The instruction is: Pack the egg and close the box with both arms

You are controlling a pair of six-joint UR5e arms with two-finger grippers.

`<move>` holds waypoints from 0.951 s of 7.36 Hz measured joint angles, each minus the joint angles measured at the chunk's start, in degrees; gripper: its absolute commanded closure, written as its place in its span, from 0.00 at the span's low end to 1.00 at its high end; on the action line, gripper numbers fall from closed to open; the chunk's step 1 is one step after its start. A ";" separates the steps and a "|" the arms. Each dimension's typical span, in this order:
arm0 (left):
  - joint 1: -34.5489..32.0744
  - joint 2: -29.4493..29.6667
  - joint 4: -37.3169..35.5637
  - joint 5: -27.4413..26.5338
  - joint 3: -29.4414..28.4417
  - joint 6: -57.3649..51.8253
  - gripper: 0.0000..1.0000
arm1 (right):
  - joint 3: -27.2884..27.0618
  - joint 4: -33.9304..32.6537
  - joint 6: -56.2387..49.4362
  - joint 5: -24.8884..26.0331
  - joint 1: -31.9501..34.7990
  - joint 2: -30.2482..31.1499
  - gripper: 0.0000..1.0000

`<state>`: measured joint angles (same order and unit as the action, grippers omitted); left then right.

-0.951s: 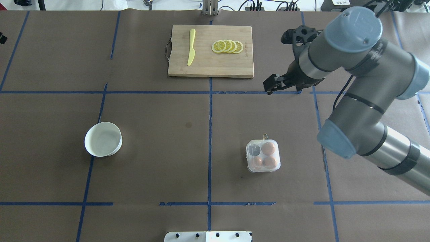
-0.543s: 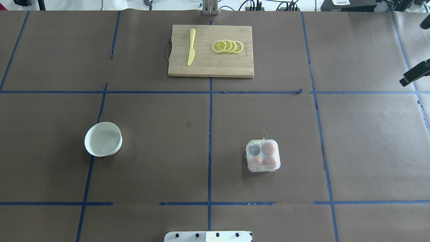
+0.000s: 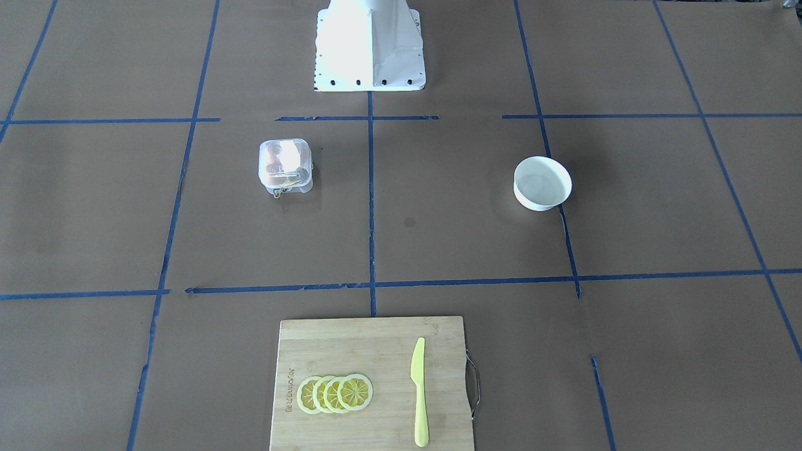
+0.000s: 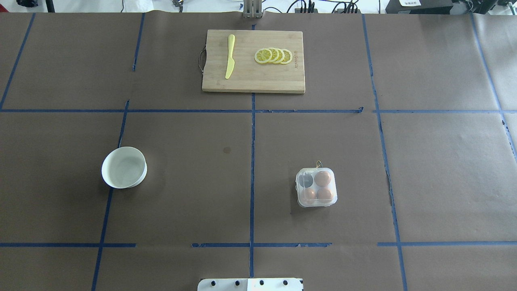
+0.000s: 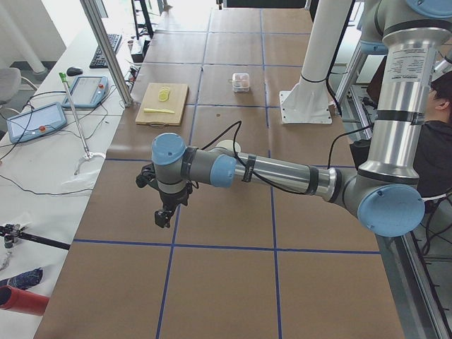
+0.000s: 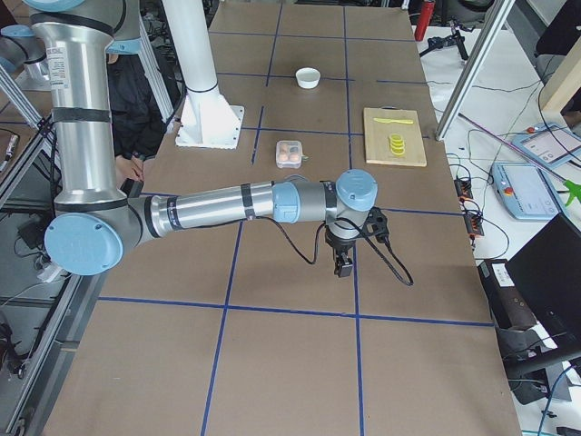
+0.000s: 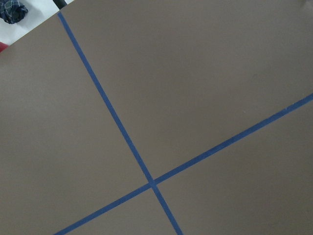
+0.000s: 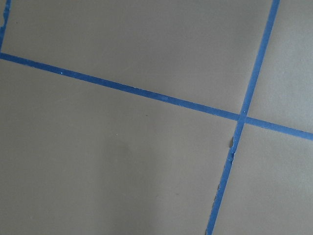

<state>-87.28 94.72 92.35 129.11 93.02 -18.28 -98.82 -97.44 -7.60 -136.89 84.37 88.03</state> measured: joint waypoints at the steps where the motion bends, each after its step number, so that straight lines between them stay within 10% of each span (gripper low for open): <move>1: 0.03 -0.11 0.74 -0.64 -2.11 0.04 0.00 | 0.35 -0.05 0.14 0.36 0.28 0.16 0.00; 7: -0.09 -3.26 0.01 5.26 -2.60 16.29 0.00 | 0.82 -0.21 0.61 0.30 2.87 1.52 0.00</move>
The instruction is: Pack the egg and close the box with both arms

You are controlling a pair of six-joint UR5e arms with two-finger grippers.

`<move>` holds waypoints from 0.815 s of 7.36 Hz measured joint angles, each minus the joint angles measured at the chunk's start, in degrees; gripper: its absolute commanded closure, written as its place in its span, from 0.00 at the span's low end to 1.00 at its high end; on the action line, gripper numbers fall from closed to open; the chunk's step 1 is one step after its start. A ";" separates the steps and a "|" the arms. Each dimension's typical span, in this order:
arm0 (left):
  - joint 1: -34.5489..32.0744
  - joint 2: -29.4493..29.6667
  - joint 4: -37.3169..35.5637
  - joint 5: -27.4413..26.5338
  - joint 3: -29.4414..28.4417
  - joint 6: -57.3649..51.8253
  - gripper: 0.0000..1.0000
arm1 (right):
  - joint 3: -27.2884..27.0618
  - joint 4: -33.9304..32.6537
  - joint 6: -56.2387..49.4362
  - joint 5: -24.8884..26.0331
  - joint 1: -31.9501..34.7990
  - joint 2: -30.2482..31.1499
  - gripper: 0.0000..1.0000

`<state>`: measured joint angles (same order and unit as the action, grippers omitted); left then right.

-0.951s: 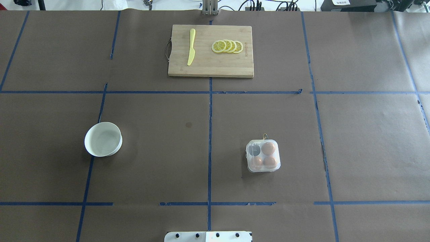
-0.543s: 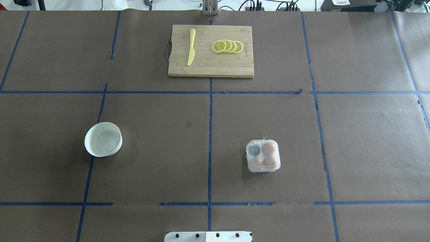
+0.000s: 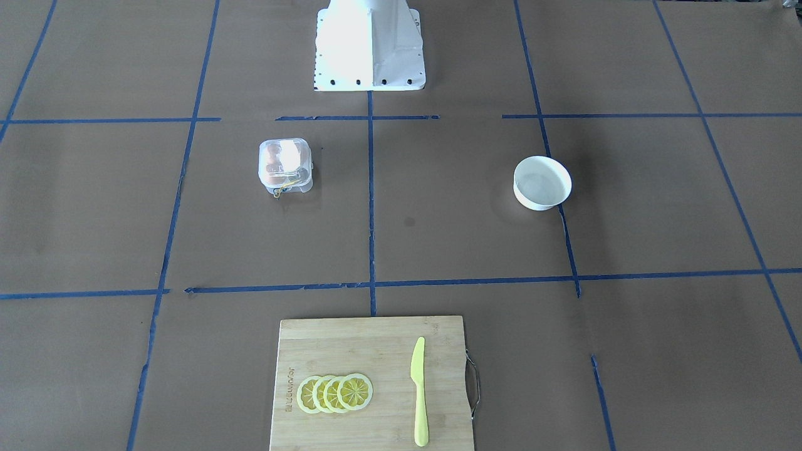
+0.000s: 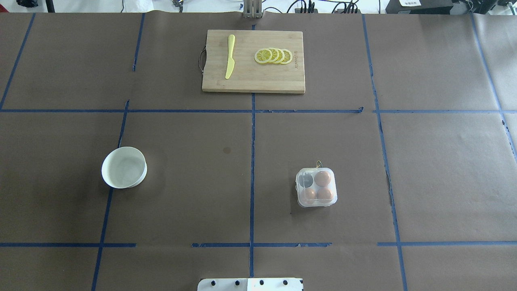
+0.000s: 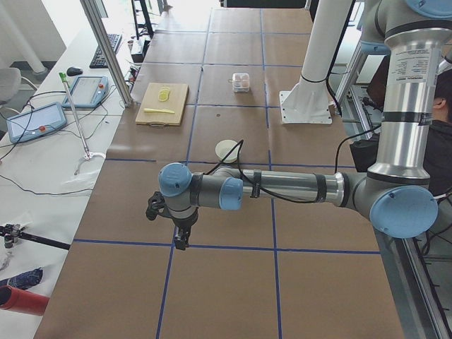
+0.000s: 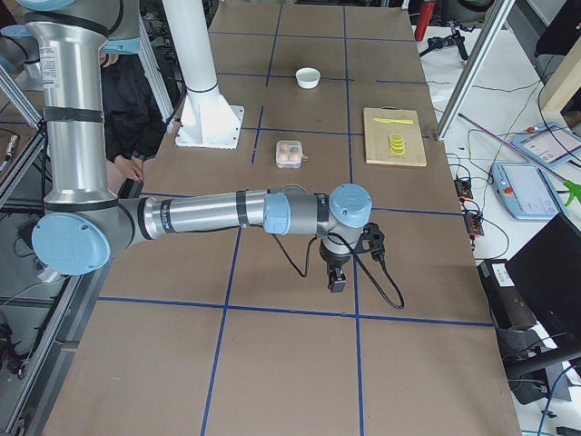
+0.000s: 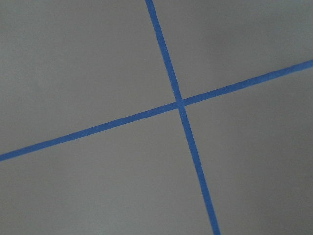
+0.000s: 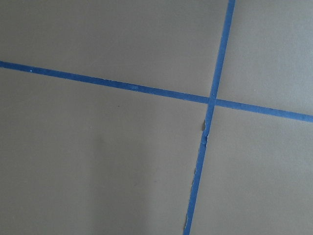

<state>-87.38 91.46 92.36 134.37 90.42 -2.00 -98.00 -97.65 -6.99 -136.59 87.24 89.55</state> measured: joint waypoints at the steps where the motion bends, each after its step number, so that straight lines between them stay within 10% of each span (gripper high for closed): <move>1: -0.07 -0.14 0.03 0.42 0.34 3.86 0.00 | 0.00 0.00 0.03 -0.04 0.17 0.11 0.00; 6: -0.25 -0.93 1.07 0.57 0.87 8.73 0.00 | -0.12 0.07 0.92 0.11 1.18 1.15 0.00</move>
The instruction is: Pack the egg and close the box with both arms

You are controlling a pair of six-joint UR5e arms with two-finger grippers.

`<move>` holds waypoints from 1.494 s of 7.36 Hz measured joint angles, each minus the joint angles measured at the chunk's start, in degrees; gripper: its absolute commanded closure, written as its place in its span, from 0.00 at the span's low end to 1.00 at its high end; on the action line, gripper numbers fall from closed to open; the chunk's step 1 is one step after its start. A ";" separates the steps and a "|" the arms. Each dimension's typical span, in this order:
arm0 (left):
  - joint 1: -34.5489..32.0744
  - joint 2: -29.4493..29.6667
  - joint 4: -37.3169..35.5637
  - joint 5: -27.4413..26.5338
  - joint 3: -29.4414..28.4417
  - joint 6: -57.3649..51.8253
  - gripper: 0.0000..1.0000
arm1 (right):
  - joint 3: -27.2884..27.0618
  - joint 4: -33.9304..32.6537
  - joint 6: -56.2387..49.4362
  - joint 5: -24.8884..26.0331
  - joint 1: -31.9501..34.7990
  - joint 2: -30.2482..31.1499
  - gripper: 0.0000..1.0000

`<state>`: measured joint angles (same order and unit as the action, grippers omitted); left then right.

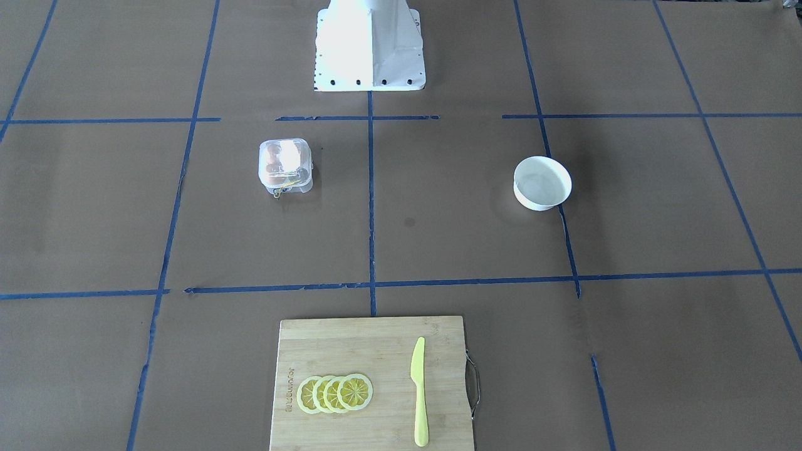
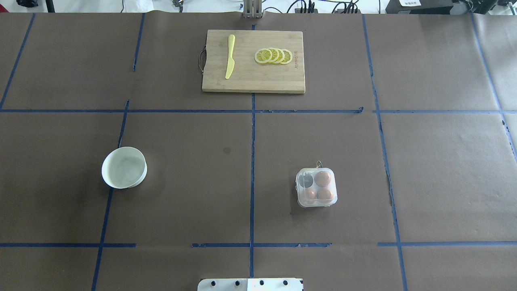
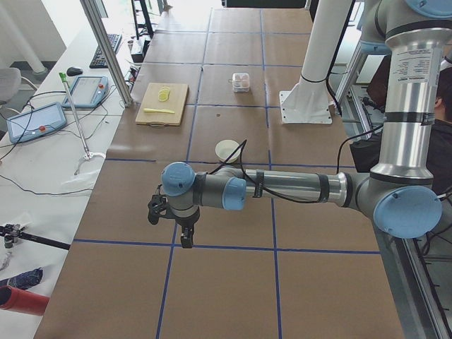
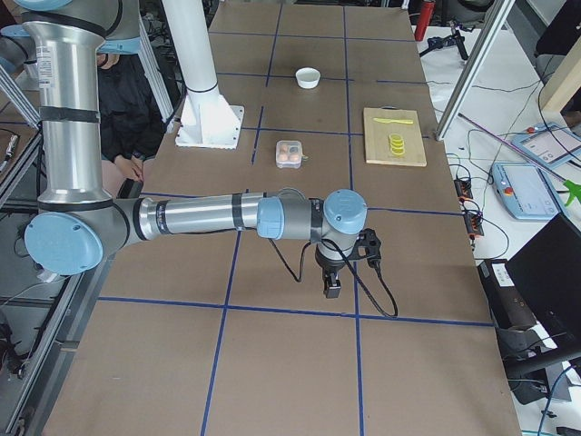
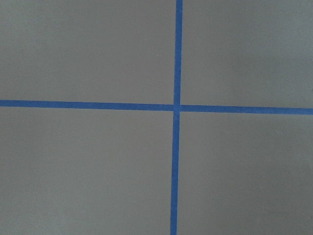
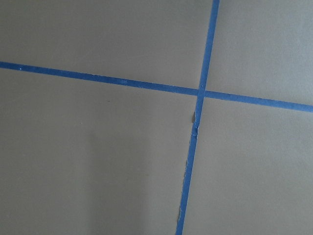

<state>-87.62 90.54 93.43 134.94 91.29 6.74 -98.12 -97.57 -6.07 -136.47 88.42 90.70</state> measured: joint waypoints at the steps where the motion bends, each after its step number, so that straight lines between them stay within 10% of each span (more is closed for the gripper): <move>1: 0.00 -0.05 0.13 -0.02 0.01 0.02 0.00 | -0.01 0.32 1.46 0.20 0.10 0.05 0.00; 11: 0.00 -0.01 0.52 -0.03 0.20 0.26 0.00 | 4.79 9.76 4.14 1.61 2.61 1.58 0.00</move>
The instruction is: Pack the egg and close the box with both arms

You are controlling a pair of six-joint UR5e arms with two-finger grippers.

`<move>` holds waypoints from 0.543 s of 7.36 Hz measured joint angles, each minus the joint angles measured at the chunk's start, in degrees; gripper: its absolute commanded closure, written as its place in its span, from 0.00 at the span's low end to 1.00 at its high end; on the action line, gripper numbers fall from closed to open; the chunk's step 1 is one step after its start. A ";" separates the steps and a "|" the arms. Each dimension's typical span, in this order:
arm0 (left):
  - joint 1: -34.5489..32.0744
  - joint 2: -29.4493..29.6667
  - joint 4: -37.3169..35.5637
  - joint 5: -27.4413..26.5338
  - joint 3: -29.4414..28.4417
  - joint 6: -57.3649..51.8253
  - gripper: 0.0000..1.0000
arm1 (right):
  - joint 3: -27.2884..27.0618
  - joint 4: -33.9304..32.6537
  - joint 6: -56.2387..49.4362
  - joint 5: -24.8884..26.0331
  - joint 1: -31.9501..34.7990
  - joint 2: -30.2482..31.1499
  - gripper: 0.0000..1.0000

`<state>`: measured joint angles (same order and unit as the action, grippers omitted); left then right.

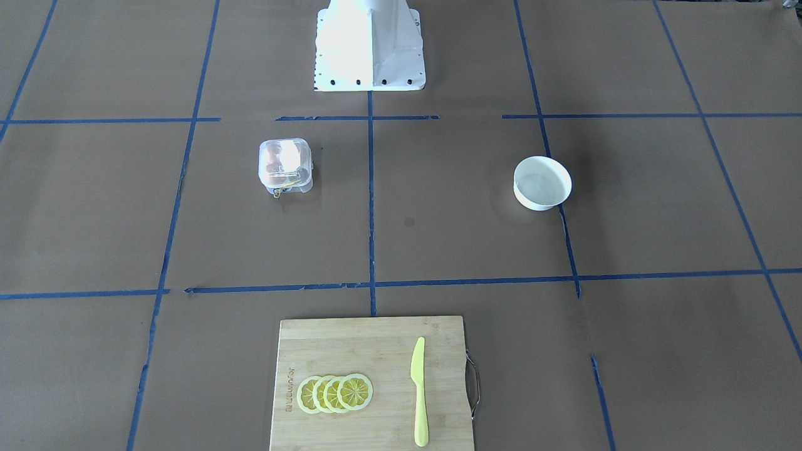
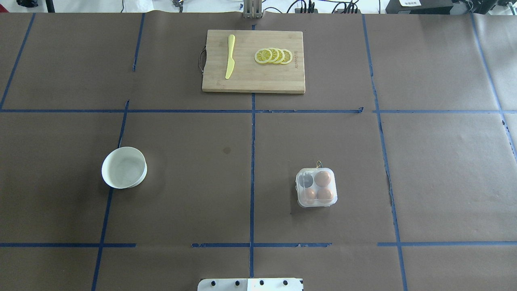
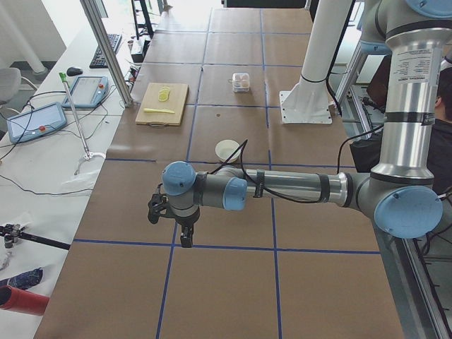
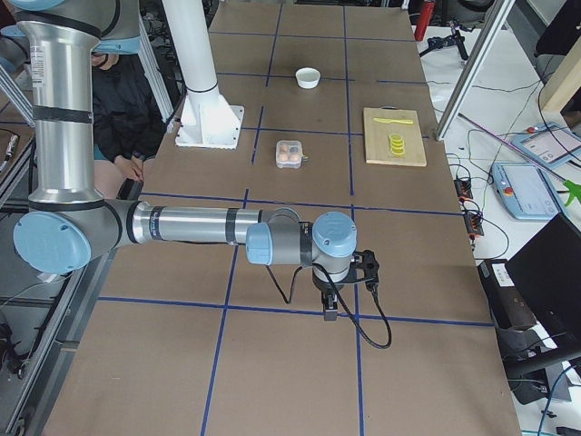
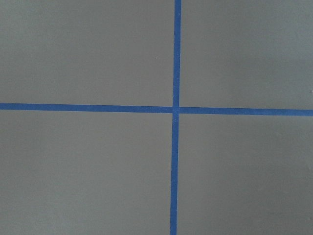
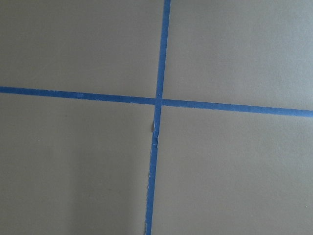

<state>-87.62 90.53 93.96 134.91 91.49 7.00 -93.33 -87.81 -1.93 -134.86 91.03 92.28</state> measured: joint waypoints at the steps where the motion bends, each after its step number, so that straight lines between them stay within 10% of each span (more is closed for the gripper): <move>1: 0.00 -0.01 0.00 0.00 0.00 0.27 0.00 | -0.17 0.08 1.31 -0.11 0.02 0.00 0.00; 4: -0.02 -0.03 0.00 0.00 -0.22 1.11 0.00 | -0.57 0.18 2.71 -0.30 0.02 -0.21 0.00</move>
<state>-87.65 90.50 93.95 134.91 91.27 8.10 -93.90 -87.63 0.77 -135.16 91.05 92.07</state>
